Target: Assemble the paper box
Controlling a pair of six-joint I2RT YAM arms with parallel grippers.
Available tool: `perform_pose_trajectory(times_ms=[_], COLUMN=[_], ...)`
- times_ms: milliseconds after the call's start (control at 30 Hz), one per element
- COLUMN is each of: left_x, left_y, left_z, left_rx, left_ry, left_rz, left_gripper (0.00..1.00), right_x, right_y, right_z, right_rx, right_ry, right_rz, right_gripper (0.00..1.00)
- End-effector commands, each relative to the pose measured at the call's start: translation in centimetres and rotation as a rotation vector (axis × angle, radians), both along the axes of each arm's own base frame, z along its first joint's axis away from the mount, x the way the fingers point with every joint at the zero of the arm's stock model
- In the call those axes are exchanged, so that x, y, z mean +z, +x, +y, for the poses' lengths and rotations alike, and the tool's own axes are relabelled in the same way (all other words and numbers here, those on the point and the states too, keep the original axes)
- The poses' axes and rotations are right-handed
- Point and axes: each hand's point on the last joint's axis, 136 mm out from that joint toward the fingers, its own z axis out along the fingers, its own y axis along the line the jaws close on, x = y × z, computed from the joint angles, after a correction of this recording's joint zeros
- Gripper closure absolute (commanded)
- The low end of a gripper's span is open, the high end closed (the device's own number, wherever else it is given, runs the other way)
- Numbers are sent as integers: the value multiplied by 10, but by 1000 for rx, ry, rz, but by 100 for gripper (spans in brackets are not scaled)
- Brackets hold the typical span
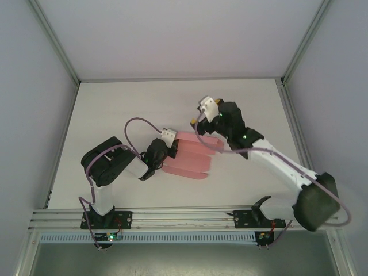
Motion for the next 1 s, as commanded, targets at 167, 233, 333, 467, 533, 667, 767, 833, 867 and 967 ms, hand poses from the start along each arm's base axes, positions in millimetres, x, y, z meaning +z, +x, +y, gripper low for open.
perform_pose_trajectory(times_ms=[167,233,333,467,533,667,767,833,867,967], left_x=[-59,-59,-59,-59,-56,-48,-42,-39,-37,-31], left_y=[-31,-32,-33,-34,-35,-39,-43,-44,-43,-36], left_z=[1,-1,-1,-1,-1,1,1,1,1,7], left_rx=[-92,-96,-95,-94,-96,-90,-97,-100,-91,-34], left_ry=[141,136,130,129,124,106,95,91,86,70], left_rz=[158,171,172,183,190,207,223,225,224,201], left_gripper=[100,99,98,95,94,75,70,70,70,74], right_x=[-105,-122,-141,-173,-184,-191,-184,-180,-179,-177], right_y=[-6,-11,-23,-29,-33,-38,-36,-37,-36,-39], right_z=[20,23,28,14,5,-3,-6,-5,-5,-2], right_rx=[54,77,118,53,19,-20,-36,-32,-36,-25], right_ry=[-49,-57,-53,-111,-136,-142,-125,-112,-109,-110], right_rz=[477,533,609,667,689,678,639,632,629,626], right_gripper=[11,13,15,18,20,21,21,21,21,21])
